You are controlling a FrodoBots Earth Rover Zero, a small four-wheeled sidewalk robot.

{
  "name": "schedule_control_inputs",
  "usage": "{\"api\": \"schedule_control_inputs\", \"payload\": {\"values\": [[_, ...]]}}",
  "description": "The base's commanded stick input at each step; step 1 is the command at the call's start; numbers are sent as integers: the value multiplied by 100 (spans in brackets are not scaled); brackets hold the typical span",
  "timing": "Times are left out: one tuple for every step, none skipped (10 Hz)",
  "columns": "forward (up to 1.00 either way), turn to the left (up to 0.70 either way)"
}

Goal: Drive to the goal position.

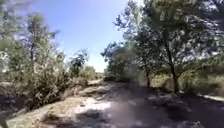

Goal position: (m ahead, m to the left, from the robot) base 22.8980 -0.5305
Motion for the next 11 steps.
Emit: {"api": "schedule_control_inputs", "payload": {"values": [[44,3],[44,3],[44,13],[44,27],[44,27],[44,17],[44,2],[44,2],[44,2],[44,2],[44,2]]}}
